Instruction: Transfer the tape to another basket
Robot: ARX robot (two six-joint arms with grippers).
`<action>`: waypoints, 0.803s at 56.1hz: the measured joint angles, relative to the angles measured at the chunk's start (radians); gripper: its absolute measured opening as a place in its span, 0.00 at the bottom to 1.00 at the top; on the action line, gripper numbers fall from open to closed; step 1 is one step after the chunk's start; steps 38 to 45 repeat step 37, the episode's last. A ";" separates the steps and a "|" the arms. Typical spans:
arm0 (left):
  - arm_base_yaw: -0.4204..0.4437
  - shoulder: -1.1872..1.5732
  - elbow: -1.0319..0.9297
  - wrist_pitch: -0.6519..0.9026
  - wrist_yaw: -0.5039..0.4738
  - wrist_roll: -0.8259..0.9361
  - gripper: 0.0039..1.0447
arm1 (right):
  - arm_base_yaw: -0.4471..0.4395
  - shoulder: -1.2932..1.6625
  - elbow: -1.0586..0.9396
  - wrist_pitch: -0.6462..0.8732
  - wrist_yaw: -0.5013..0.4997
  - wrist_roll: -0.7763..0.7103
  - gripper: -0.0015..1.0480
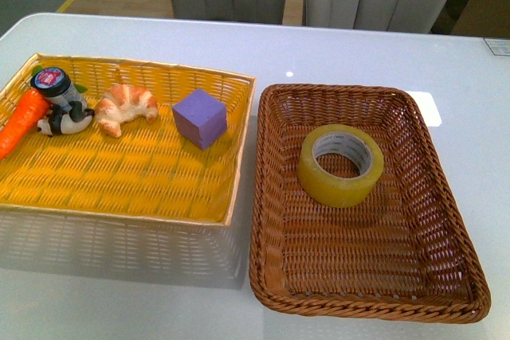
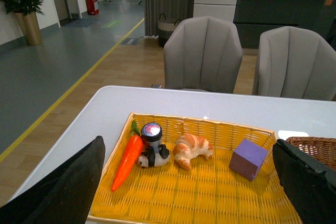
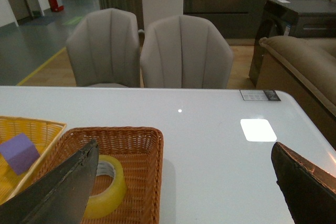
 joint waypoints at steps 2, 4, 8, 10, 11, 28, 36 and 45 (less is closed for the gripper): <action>0.000 0.000 0.000 0.000 0.000 0.000 0.92 | 0.000 0.000 0.000 0.000 0.000 0.000 0.91; 0.000 0.000 0.000 0.000 0.000 0.000 0.92 | 0.000 0.000 0.000 0.000 0.000 0.000 0.91; 0.000 0.000 0.000 0.000 0.000 0.000 0.92 | 0.000 0.000 0.000 0.000 0.000 0.000 0.91; 0.000 0.000 0.000 0.000 0.000 0.000 0.92 | 0.000 0.000 0.000 0.000 0.000 0.000 0.91; 0.000 0.000 0.000 0.000 0.000 0.000 0.92 | 0.000 0.000 0.000 0.000 0.000 0.000 0.91; 0.000 0.000 0.000 0.000 0.000 0.000 0.92 | 0.000 0.000 0.000 0.000 0.000 0.000 0.91; 0.000 0.000 0.000 0.000 0.000 0.000 0.92 | 0.000 0.000 0.000 0.000 0.000 0.000 0.91; 0.000 0.000 0.000 0.000 0.000 0.000 0.92 | 0.000 0.000 0.000 0.000 0.000 0.000 0.91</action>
